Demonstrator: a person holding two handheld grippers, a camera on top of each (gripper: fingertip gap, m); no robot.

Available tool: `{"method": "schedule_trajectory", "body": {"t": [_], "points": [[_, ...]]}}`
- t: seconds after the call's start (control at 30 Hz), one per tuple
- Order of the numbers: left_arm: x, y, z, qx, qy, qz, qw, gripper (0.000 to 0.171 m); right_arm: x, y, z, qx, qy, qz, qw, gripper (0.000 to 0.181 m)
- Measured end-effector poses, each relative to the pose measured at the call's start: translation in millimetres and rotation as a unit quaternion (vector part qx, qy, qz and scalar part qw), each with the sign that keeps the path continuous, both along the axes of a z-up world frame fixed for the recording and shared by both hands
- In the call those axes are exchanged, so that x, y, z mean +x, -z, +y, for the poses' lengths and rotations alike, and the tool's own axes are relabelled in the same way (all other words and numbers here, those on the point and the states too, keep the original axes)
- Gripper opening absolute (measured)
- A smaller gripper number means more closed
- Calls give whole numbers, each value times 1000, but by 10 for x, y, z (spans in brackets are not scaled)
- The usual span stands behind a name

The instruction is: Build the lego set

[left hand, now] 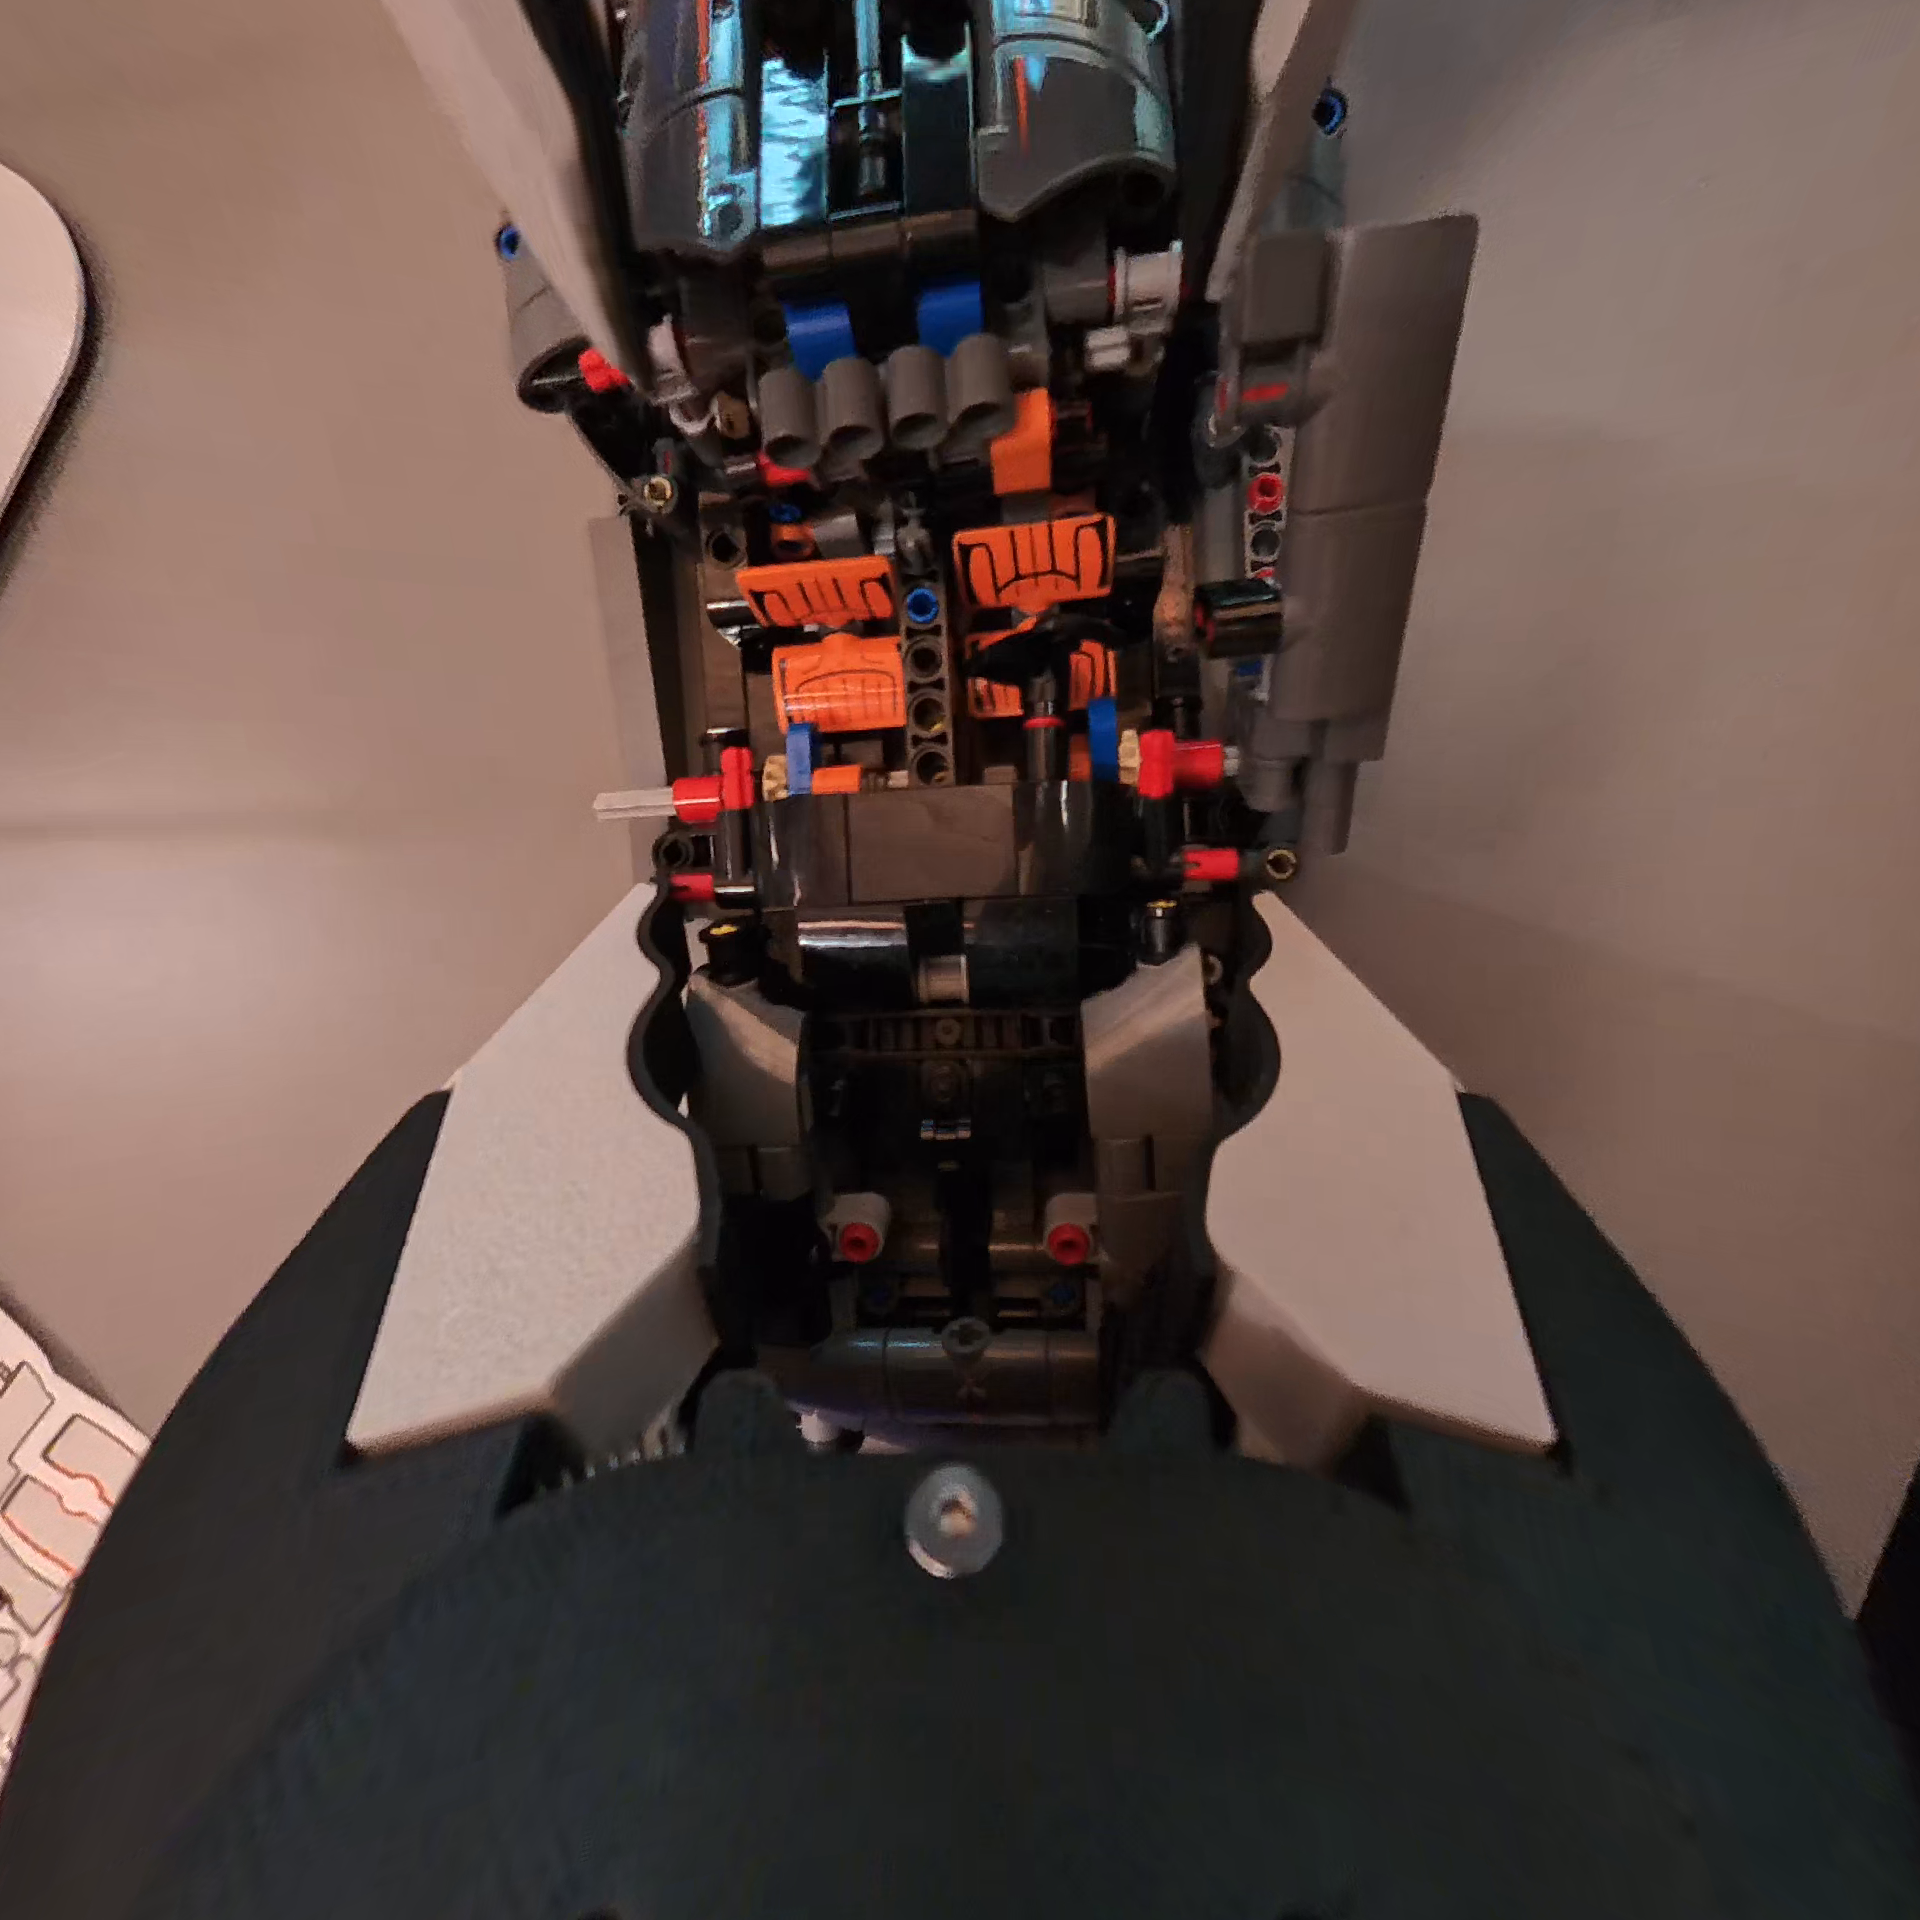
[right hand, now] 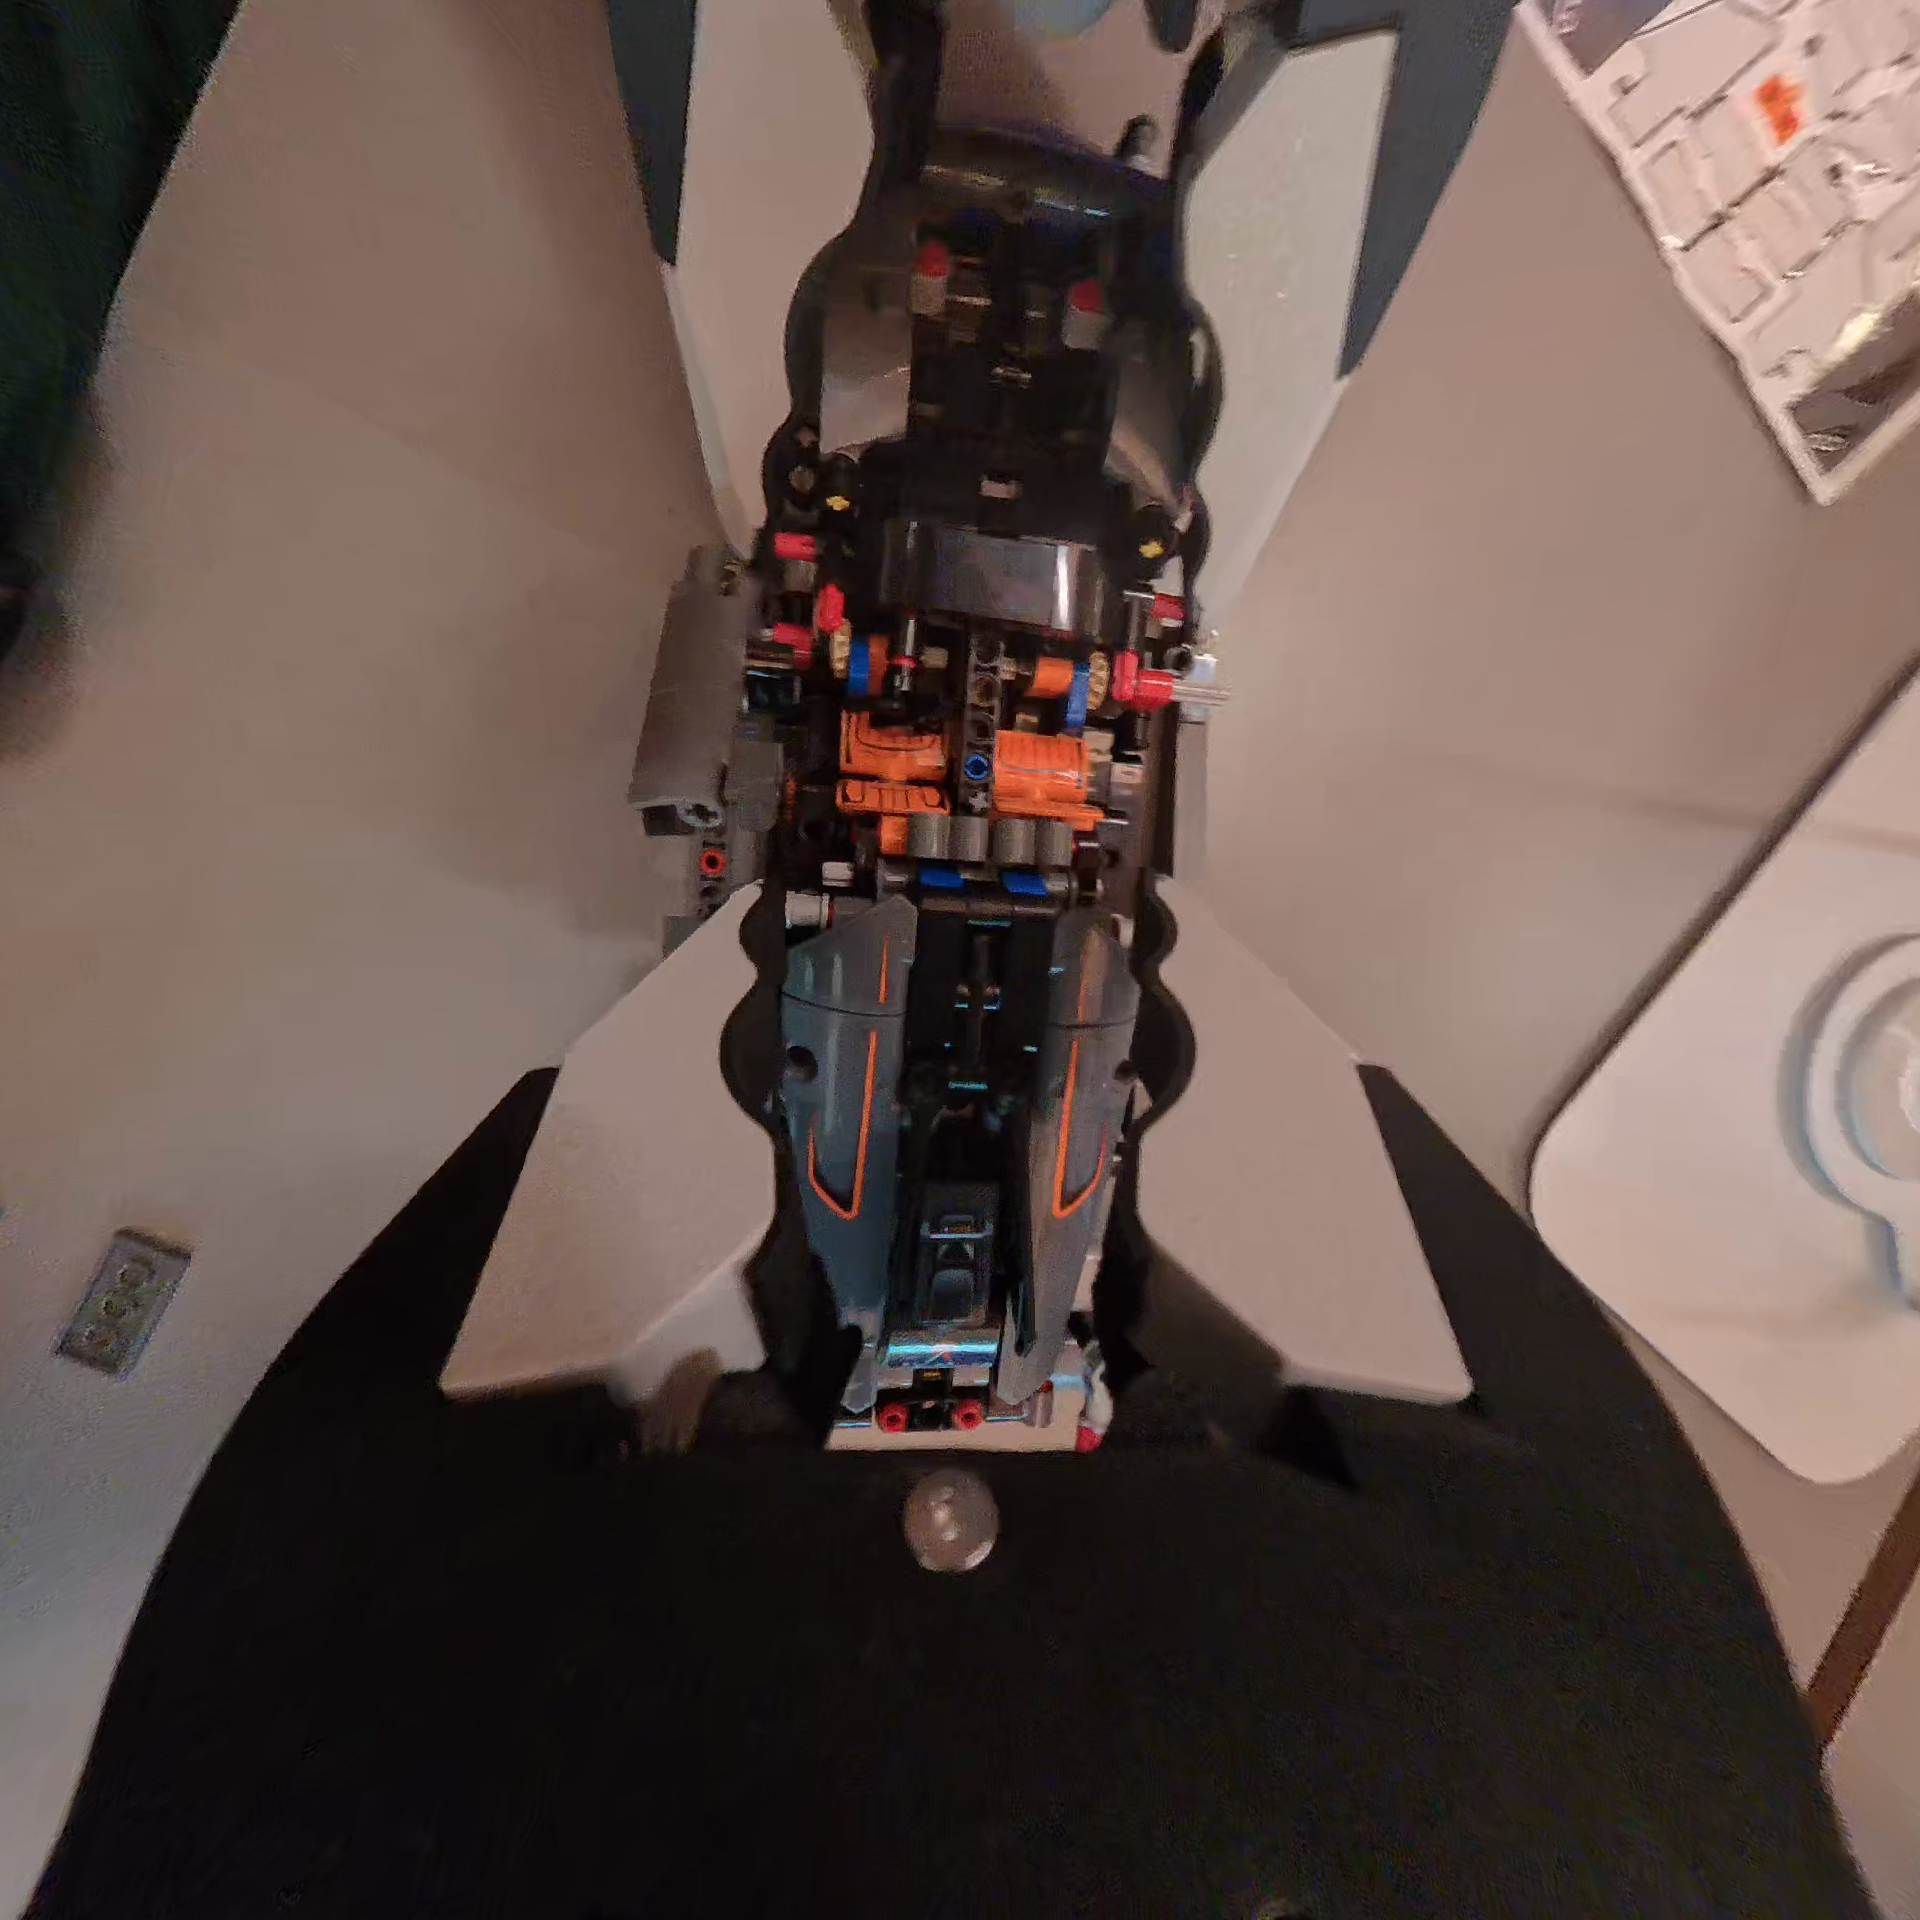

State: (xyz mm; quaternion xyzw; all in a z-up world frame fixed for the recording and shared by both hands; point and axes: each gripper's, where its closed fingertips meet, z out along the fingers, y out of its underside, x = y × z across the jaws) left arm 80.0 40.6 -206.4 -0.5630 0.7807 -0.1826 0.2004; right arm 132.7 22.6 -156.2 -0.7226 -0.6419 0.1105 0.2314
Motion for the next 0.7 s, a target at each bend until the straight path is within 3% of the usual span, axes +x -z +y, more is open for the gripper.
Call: {"method": "schedule_trajectory", "body": {"t": [0.23, 0.33, 0.7], "points": [[-12, 1, 6, 0, 6, -1, 1000, 101, 9, 38, -43, -51, -29, -54, 997, 56], [-19, 0, 3, 0, 6, -2, 1000, 102, 27, 51, -32, -63, -13, -70, 995, 65], [-49, -1, -10, 0, 8, -4, 1000, 102, 10, 70, -43, -36, -19, -79, 996, 58]]}}
